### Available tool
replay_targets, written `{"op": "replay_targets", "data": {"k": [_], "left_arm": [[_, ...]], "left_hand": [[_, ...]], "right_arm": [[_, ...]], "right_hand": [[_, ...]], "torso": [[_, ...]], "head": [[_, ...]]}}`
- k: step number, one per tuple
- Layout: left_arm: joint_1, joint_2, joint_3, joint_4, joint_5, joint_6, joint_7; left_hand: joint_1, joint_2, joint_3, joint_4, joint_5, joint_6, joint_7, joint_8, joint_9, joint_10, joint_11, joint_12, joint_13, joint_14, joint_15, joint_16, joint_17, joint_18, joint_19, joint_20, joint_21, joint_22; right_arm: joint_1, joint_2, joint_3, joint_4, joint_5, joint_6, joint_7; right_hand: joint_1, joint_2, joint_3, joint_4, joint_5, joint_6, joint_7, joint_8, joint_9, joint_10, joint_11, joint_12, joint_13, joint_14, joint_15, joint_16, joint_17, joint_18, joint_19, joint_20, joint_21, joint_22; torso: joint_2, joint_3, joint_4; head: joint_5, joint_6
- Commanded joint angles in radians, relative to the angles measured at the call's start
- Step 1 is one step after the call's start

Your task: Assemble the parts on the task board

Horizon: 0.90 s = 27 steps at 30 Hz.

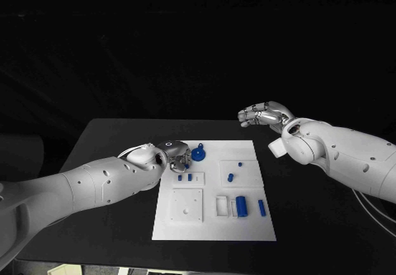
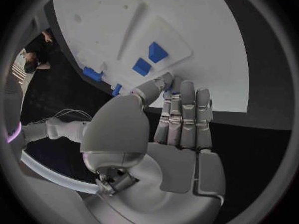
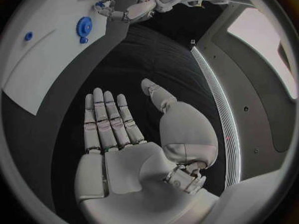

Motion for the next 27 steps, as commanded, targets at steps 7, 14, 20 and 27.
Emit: {"op": "replay_targets", "data": {"k": [7, 14, 20, 27], "left_arm": [[-0.005, -0.003, -0.003, -0.003, 0.029, -0.031, 0.000], [-0.005, -0.009, -0.002, -0.007, 0.037, -0.049, -0.002], [-0.005, -0.014, -0.002, -0.011, 0.039, -0.057, -0.003], [-0.005, -0.029, 0.000, -0.018, 0.066, -0.074, -0.003]], "left_hand": [[-0.007, -0.070, -0.010, 0.015, -0.046, -0.099, 0.032, -0.047, -0.023, -0.043, 0.017, -0.024, -0.011, -0.021, 0.017, -0.006, -0.001, 0.020, -0.018, -0.044, -0.003, -0.002], [-0.026, -0.111, -0.028, 0.051, -0.062, -0.145, 0.032, -0.058, -0.028, -0.057, 0.024, -0.031, -0.014, -0.023, 0.021, -0.008, 0.000, 0.025, -0.018, -0.038, -0.004, -0.005], [-0.020, -0.118, -0.028, 0.057, -0.062, -0.154, 0.033, -0.058, -0.028, -0.059, 0.025, -0.032, -0.014, -0.024, 0.022, -0.009, -0.001, 0.027, -0.019, -0.037, -0.005, -0.005], [0.001, -0.109, -0.019, 0.061, -0.061, -0.154, 0.037, -0.050, -0.025, -0.058, 0.024, -0.030, -0.013, -0.022, 0.021, -0.009, 0.000, 0.030, -0.018, -0.036, -0.004, -0.006]], "right_arm": [[-0.001, -0.001, 0.000, 0.001, -0.009, 0.016, 0.009], [-0.002, -0.002, 0.000, 0.003, -0.020, 0.021, 0.004], [-0.002, -0.005, 0.000, 0.001, -0.038, 0.018, 0.000], [-0.006, -0.009, 0.000, 0.004, -0.229, 0.006, -0.020]], "right_hand": [[-0.004, 0.000, -0.008, 0.001, 0.005, -0.006, 0.025, 0.005, -0.002, -0.004, 0.005, -0.004, -0.002, -0.006, 0.006, -0.005, -0.002, 0.019, -0.004, 0.009, -0.008, 0.002], [-0.003, 0.001, -0.008, 0.001, 0.006, -0.006, 0.026, 0.004, -0.002, -0.004, 0.006, -0.004, -0.002, -0.007, 0.007, -0.006, -0.003, 0.019, -0.005, 0.009, -0.009, 0.002], [-0.004, 0.000, -0.009, 0.001, 0.006, -0.006, 0.026, 0.005, -0.003, -0.005, 0.006, -0.004, -0.002, -0.008, 0.009, -0.006, -0.003, 0.018, -0.006, 0.010, -0.010, 0.002], [0.020, 0.000, -0.002, -0.012, -0.002, 0.013, 0.022, 0.016, 0.000, 0.011, 0.000, 0.003, 0.001, 0.000, 0.008, -0.004, -0.004, 0.021, -0.001, 0.009, -0.010, 0.010]], "torso": [[0.000, 0.0000, 0.0003], [0.001, -0.0002, -0.0006], [0.000, -0.0001, -0.0009], [0.000, 0.0004, -0.0003]], "head": [[-0.001, 0.001], [-0.002, 0.001], [-0.004, 0.000], [-0.006, 0.005]]}}
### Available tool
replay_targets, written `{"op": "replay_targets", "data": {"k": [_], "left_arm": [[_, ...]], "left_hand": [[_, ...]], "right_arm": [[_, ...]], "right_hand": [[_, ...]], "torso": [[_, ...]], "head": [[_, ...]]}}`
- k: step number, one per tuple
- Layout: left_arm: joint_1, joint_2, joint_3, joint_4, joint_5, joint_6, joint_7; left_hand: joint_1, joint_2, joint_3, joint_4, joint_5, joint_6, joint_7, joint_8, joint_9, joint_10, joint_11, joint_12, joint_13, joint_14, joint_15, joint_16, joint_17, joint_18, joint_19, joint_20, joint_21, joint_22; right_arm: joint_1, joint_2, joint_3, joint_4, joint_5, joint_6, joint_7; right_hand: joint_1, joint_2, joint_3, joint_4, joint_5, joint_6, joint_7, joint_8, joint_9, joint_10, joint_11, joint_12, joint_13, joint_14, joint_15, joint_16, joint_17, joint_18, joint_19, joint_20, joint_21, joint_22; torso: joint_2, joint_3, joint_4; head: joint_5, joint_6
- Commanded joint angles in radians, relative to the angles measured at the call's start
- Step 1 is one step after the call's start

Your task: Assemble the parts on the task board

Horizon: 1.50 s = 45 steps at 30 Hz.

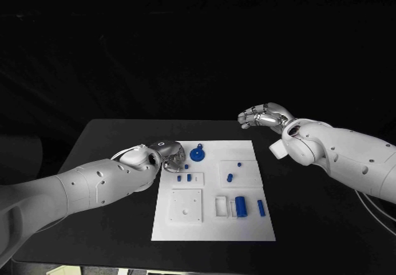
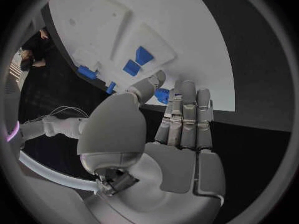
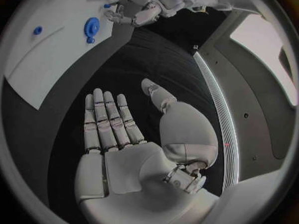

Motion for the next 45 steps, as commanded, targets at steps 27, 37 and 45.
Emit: {"op": "replay_targets", "data": {"k": [27, 37, 45], "left_arm": [[0.101, -0.153, 0.033, 0.146, 1.191, 0.005, 0.385], [0.113, -0.173, 0.033, 0.201, 1.294, 0.030, 0.424], [0.113, -0.170, 0.033, 0.208, 1.317, 0.037, 0.426]], "left_hand": [[-0.080, 0.082, -0.077, 0.010, -0.002, 0.011, 0.003, 0.067, 0.018, -0.014, 0.010, 0.020, 0.006, -0.080, 0.022, -0.125, -0.057, -0.015, -0.083, -0.021, -0.078, -0.041], [-0.105, 0.113, -0.097, -0.048, 0.000, -0.023, 0.015, 0.080, 0.007, -0.055, 0.033, -0.014, -0.017, -0.121, 0.099, -0.370, -0.152, -0.014, -0.147, 0.055, -0.179, -0.097], [-0.109, 0.123, -0.096, -0.055, 0.001, -0.026, 0.016, 0.085, 0.004, -0.053, 0.034, -0.015, -0.019, -0.128, 0.110, -0.415, -0.162, -0.011, -0.154, 0.066, -0.190, -0.102]], "right_arm": [[-0.067, 0.006, -0.035, 0.027, -1.010, -0.065, -0.151], [-0.093, 0.022, -0.053, 0.028, -1.080, -0.088, -0.189], [-0.107, 0.035, -0.060, 0.021, -1.098, -0.095, -0.200]], "right_hand": [[0.209, -0.091, 0.082, -0.016, -0.084, 0.165, -0.036, 0.050, 0.019, 0.222, -0.122, 0.070, 0.043, 0.531, -0.217, 0.509, 0.375, 0.107, 0.663, -0.199, 0.385, 0.198], [0.199, -0.096, 0.099, -0.019, -0.089, 0.159, -0.035, 0.033, 0.014, 0.214, -0.115, 0.040, 0.043, 0.516, -0.211, 0.752, 0.497, 0.107, 0.743, -0.248, 0.533, 0.305], [0.197, -0.098, 0.108, -0.018, -0.094, 0.159, -0.033, 0.032, 0.014, 0.212, -0.113, 0.035, 0.042, 0.512, -0.209, 0.765, 0.496, 0.107, 0.745, -0.251, 0.541, 0.304]], "torso": [[0.001, -0.0006, 0.0018], [0.000, -0.0009, 0.0014], [0.001, -0.0011, 0.0007]], "head": [[-0.066, 0.029], [-0.068, 0.026], [-0.066, 0.023]]}}
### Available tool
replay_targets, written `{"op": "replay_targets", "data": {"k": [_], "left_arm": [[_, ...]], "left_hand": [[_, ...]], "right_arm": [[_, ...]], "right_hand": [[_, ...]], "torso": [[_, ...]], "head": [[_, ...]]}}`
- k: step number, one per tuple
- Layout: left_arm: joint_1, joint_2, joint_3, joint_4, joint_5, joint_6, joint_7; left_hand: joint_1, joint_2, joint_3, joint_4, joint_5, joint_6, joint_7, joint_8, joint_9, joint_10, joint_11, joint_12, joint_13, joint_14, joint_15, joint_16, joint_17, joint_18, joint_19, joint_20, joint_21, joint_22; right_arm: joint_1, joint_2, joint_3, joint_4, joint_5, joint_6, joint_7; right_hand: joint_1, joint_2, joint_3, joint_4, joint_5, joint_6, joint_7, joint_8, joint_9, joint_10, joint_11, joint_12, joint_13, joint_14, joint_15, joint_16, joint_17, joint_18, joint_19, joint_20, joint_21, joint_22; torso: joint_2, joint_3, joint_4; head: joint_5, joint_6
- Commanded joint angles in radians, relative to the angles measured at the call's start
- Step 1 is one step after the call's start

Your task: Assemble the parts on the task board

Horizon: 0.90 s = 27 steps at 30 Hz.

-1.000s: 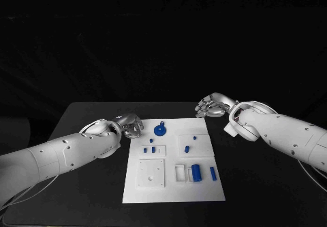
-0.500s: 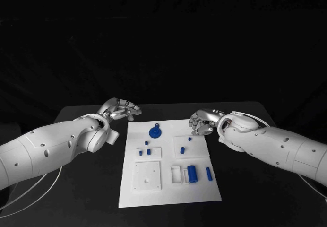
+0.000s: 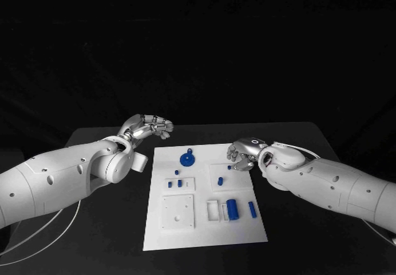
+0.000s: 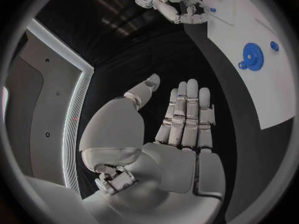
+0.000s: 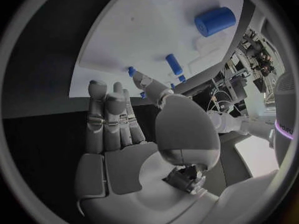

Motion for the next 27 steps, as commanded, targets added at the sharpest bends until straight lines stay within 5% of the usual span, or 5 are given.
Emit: {"op": "replay_targets", "data": {"k": [1, 27], "left_arm": [[0.001, 0.002, 0.001, 0.004, 0.050, 0.025, 0.035], [0.002, 0.005, 0.001, 0.004, 0.053, 0.031, 0.026]], "left_hand": [[-0.005, 0.009, 0.000, -0.008, 0.000, -0.010, 0.000, 0.006, -0.002, -0.002, -0.001, -0.004, -0.002, 0.003, 0.008, -0.016, -0.003, 0.011, 0.000, 0.008, -0.004, -0.002], [-0.011, 0.014, -0.002, -0.012, 0.001, -0.009, 0.000, 0.013, -0.005, 0.004, -0.003, -0.003, -0.003, 0.021, 0.007, -0.036, 0.001, 0.014, 0.002, 0.010, -0.006, -0.002]], "right_arm": [[-0.005, 0.004, -0.003, -0.002, -0.047, -0.012, -0.020], [-0.040, 0.045, -0.032, -0.011, -0.123, -0.017, -0.066]], "right_hand": [[-0.005, -0.005, 0.006, 0.000, -0.005, -0.002, 0.002, -0.004, -0.001, -0.004, -0.001, -0.007, -0.001, -0.008, 0.000, 0.006, 0.000, 0.031, 0.046, -0.042, 0.005, 0.024], [-0.006, 0.003, 0.144, 0.002, -0.089, 0.086, -0.032, 0.029, 0.027, 0.075, -0.031, 0.024, 0.057, -0.029, -0.029, 0.062, -0.055, 0.031, 0.053, -0.049, 0.077, 0.026]], "torso": [[0.000, 0.0003, -0.0005], [0.000, 0.0004, -0.0005]], "head": [[0.003, -0.003], [0.004, -0.013]]}}
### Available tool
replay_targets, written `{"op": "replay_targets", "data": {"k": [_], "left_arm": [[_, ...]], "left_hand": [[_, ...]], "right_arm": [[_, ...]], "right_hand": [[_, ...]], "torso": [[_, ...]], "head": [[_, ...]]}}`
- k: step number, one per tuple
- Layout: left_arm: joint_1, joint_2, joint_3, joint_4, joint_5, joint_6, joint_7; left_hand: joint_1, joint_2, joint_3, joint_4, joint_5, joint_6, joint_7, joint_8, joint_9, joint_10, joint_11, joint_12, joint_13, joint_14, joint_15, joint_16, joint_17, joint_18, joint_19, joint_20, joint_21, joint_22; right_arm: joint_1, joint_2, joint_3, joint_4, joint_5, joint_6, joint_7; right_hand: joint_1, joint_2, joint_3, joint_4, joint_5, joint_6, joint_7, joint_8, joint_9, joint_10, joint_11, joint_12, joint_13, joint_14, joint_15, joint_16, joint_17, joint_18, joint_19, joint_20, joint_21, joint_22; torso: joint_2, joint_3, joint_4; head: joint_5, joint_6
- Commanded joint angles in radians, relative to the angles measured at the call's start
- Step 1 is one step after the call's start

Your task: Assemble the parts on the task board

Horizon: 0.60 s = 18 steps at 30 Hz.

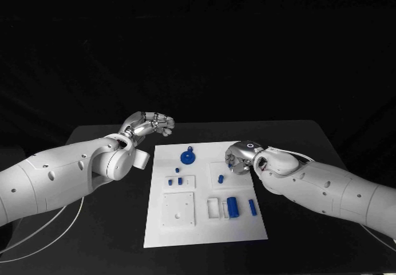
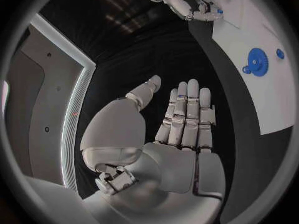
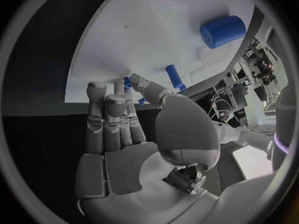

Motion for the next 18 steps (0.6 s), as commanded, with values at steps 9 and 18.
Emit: {"op": "replay_targets", "data": {"k": [9, 18], "left_arm": [[0.002, 0.003, 0.001, 0.002, 0.009, 0.015, 0.006], [0.002, 0.003, 0.001, 0.002, 0.009, 0.016, 0.000]], "left_hand": [[-0.004, 0.006, -0.002, -0.006, 0.001, -0.006, 0.003, 0.006, -0.002, 0.004, -0.003, -0.003, -0.002, 0.010, 0.002, -0.009, 0.002, 0.015, 0.000, 0.004, -0.005, -0.001], [-0.005, 0.006, -0.003, -0.007, 0.001, -0.007, 0.004, 0.006, -0.003, 0.003, -0.003, -0.004, -0.002, 0.013, 0.001, -0.012, 0.003, 0.015, 0.000, 0.004, -0.006, -0.001]], "right_arm": [[-0.021, 0.015, -0.018, 0.000, -0.086, 0.026, -0.062], [-0.031, 0.022, -0.030, -0.001, -0.116, 0.033, -0.086]], "right_hand": [[-0.012, 0.001, 0.059, 0.001, -0.024, 0.030, -0.009, 0.007, 0.011, 0.017, -0.006, 0.008, 0.032, -0.012, -0.013, 0.023, -0.022, 0.046, 0.042, -0.037, 0.066, 0.027], [-0.014, 0.000, 0.070, 0.001, -0.025, 0.040, -0.013, 0.009, 0.016, 0.024, -0.010, 0.012, 0.047, -0.015, -0.017, 0.031, -0.029, 0.046, 0.036, -0.039, 0.091, 0.026]], "torso": [[0.000, -0.0010, 0.0008], [0.000, -0.0001, -0.0008]], "head": [[-0.002, -0.004], [-0.002, -0.008]]}}
